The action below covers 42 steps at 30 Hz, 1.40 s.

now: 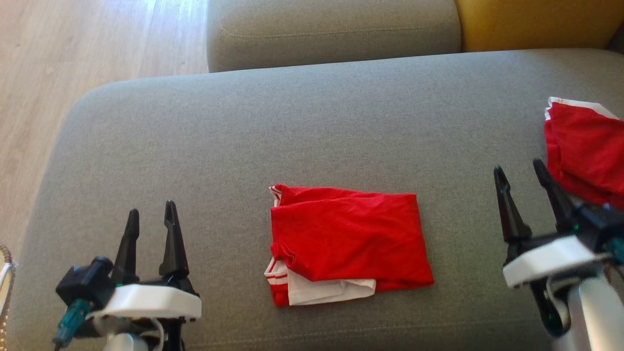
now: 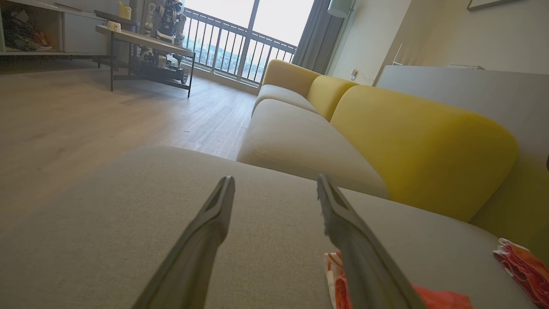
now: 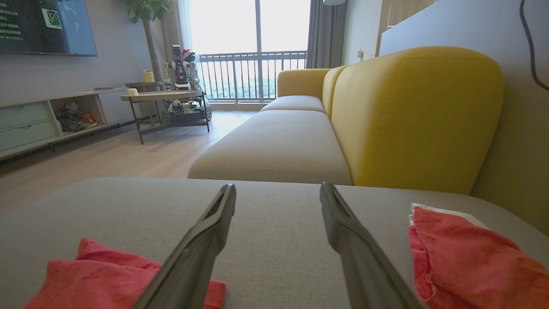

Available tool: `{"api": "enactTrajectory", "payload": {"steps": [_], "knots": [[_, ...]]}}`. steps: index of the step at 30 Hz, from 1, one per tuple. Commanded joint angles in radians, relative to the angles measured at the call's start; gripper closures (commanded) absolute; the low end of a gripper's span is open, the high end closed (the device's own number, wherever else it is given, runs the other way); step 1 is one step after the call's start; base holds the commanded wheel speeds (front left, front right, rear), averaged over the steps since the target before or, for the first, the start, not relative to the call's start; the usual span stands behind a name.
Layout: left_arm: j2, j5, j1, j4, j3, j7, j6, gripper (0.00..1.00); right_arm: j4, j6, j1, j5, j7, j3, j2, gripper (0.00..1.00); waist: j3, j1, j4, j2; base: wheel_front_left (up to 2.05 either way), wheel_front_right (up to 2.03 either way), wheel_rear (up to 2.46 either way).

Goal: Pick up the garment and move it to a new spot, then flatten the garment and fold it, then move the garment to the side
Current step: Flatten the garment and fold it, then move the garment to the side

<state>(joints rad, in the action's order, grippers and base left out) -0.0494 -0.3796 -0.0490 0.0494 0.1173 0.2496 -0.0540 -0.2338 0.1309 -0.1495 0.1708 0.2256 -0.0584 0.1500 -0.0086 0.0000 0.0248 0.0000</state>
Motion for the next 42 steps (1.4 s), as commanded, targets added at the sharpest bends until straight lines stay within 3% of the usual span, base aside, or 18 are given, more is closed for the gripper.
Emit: {"api": "enactTrajectory", "payload": {"steps": [1,3,8,29,42], "knots": [[-0.001,0.013,0.021,-0.038,-0.027,0.012,-0.006,0.00,0.060,0.000,-0.005,-0.029,0.018,0.004,-0.012,0.00,-0.001,0.0000,-0.002,0.0000,0.00,0.00,0.00],[-0.001,0.033,0.008,-0.044,-0.030,0.012,-0.008,0.00,0.096,0.000,0.050,-0.053,0.023,-0.032,-0.053,0.00,-0.002,0.0000,-0.005,0.0000,0.00,0.00,0.00],[-0.001,0.056,-0.009,-0.037,-0.027,0.012,-0.013,0.00,0.113,0.000,0.084,-0.077,0.028,-0.044,-0.080,0.00,-0.002,0.0000,-0.003,0.0000,0.00,0.00,0.00],[-0.001,0.061,-0.001,-0.028,-0.017,0.012,-0.016,0.00,0.105,0.000,0.082,-0.094,0.022,-0.061,-0.098,0.00,0.007,0.0000,0.020,0.0000,0.00,0.00,0.00],[-0.001,0.094,0.049,0.019,0.041,0.012,-0.012,0.00,-0.017,0.000,0.061,0.096,-0.145,0.069,-0.100,0.00,0.085,0.0000,0.058,0.0000,0.00,0.00,0.00]]}}
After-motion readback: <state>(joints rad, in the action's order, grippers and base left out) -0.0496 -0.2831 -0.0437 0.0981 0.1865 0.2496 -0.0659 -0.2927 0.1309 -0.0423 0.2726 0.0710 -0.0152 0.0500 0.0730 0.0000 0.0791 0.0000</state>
